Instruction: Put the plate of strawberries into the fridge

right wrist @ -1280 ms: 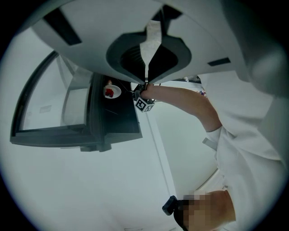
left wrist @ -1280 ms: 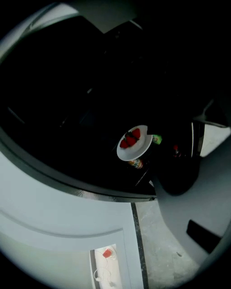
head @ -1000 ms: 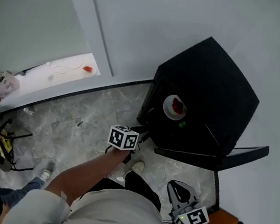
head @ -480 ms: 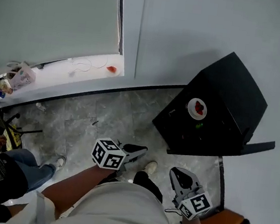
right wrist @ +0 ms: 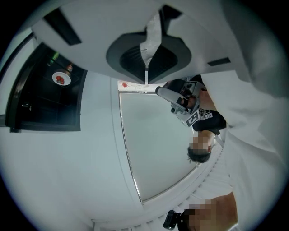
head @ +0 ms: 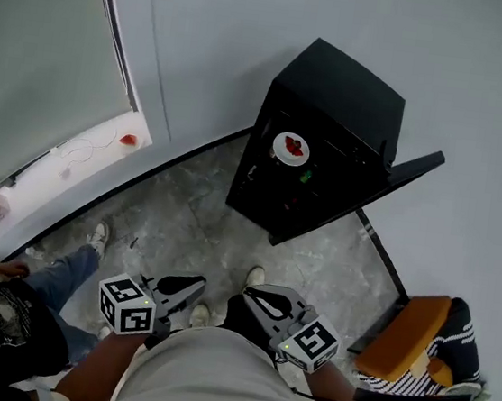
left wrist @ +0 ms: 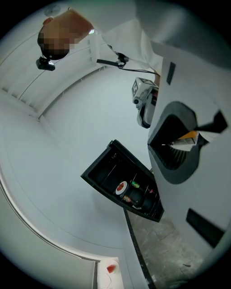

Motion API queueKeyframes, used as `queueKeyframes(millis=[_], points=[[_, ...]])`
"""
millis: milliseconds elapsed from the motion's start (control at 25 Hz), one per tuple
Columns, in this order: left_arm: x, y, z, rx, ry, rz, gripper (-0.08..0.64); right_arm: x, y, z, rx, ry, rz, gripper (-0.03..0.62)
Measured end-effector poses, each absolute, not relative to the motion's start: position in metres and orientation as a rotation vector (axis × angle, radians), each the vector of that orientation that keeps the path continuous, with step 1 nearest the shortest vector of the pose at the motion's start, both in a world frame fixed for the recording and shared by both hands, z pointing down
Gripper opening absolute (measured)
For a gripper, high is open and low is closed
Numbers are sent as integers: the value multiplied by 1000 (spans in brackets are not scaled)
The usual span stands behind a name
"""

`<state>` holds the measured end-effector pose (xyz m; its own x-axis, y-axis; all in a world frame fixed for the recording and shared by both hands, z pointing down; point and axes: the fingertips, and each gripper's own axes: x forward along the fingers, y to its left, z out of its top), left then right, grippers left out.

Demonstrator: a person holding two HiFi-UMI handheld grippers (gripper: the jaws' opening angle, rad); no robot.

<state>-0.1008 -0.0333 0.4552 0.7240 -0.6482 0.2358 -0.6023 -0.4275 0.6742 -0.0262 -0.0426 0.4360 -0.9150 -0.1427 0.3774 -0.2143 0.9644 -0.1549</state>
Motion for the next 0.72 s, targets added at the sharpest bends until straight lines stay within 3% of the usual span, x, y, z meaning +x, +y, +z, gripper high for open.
queueKeyframes(millis=[720], points=[[-119,7,464,2174,-940,-22,12,-44,3,432,283,-2740,230,23]])
